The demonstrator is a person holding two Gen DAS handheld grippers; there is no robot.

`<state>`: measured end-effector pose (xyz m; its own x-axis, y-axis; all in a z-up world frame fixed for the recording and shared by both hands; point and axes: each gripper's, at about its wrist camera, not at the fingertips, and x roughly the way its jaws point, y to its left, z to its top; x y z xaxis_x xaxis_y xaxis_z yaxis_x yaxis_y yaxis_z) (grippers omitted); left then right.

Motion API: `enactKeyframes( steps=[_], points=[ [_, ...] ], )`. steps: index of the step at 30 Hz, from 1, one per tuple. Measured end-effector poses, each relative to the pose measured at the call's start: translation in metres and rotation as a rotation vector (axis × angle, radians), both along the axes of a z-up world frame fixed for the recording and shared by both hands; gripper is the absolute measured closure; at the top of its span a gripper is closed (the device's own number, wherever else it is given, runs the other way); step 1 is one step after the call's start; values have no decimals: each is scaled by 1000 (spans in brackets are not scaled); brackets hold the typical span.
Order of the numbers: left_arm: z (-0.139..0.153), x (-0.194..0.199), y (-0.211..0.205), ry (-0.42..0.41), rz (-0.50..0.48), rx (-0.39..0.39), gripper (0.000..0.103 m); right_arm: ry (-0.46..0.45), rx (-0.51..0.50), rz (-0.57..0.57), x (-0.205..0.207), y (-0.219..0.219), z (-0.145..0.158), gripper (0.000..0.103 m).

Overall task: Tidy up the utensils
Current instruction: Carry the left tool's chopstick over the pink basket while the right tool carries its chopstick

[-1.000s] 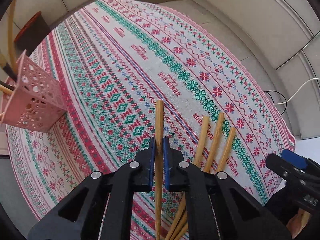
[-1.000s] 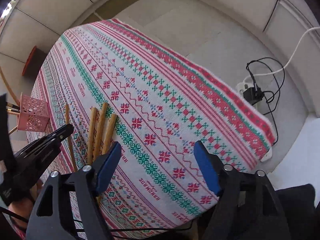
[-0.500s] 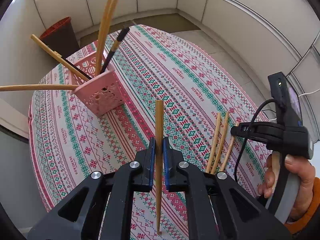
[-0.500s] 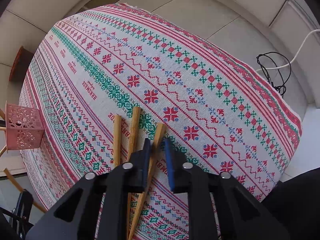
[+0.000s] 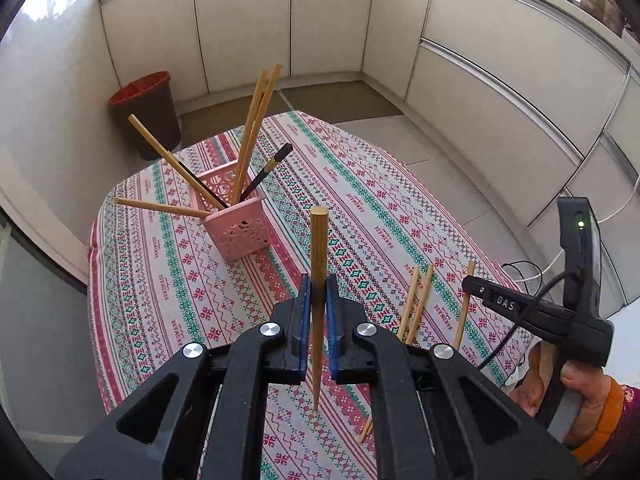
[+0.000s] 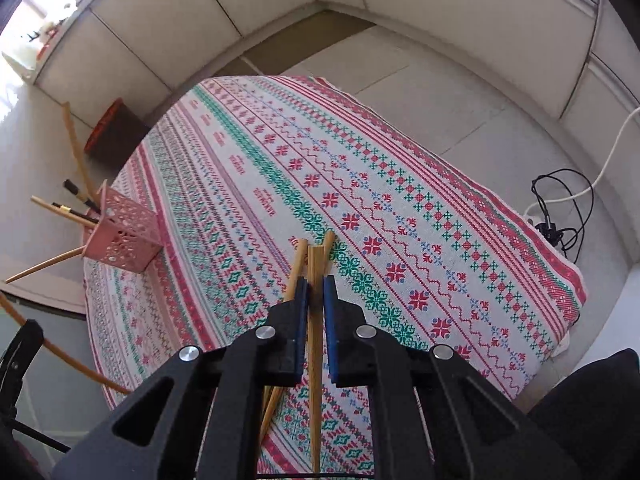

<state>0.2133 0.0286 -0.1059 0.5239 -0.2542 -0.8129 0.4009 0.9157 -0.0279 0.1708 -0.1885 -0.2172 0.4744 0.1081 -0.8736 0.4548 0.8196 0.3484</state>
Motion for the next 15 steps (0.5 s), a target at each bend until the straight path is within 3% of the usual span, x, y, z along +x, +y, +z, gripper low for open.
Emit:
enactKeyframes(
  steps=[15],
  points=[
    [29,-22,-11,-88,44,44,97,-218,9,148,-30,1,88,95]
  ],
)
